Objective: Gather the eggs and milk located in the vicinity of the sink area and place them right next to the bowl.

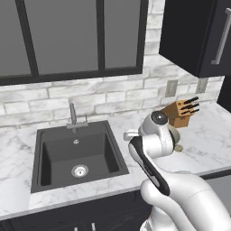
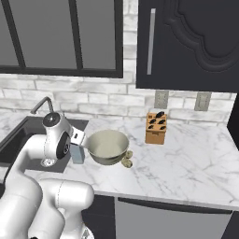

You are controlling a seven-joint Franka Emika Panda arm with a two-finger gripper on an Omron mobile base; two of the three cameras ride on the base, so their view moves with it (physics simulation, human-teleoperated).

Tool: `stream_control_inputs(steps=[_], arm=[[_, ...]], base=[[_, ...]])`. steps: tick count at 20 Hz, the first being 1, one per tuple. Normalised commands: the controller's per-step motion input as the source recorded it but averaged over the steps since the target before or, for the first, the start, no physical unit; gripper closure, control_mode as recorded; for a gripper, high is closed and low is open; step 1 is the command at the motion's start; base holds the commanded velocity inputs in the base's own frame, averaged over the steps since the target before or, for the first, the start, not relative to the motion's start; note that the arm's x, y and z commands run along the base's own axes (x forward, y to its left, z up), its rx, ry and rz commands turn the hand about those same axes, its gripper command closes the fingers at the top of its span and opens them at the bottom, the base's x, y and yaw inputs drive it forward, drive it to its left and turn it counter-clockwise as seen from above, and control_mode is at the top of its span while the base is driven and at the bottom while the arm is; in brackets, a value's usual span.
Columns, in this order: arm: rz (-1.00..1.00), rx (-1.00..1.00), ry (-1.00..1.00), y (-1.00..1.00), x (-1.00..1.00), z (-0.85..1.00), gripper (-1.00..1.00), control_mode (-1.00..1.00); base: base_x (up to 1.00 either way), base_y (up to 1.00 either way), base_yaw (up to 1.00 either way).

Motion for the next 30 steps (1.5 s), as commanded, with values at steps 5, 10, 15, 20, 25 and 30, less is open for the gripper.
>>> stream_control_inputs(steps=[5, 10, 15, 20, 25, 30], arm=[[0.00, 0.00, 0.00, 0.00, 0.00, -0.03, -1.00, -1.00], [0.00, 0.00, 0.00, 0.00, 0.00, 0.00, -1.00, -1.00], [0.00, 0.00, 0.00, -0.02, 0.00, 0.00, -1.00, -1.00], [0.00, 0.00, 0.00, -0.14, 0.00, 0.00, -1.00, -1.00], [0.00, 0.00, 0.00, -0.20, 0.00, 0.04, -1.00, -1.00], [0.00, 0.00, 0.00, -0.06, 0.00, 0.24, -1.00, -1.00]], base=[[0.00, 0.00, 0.00], [0.00, 0.00, 0.00], [0.00, 0.00, 0.00], [0.00, 0.00, 0.00], [0.00, 0.00, 0.00], [0.00, 0.00, 0.00]])
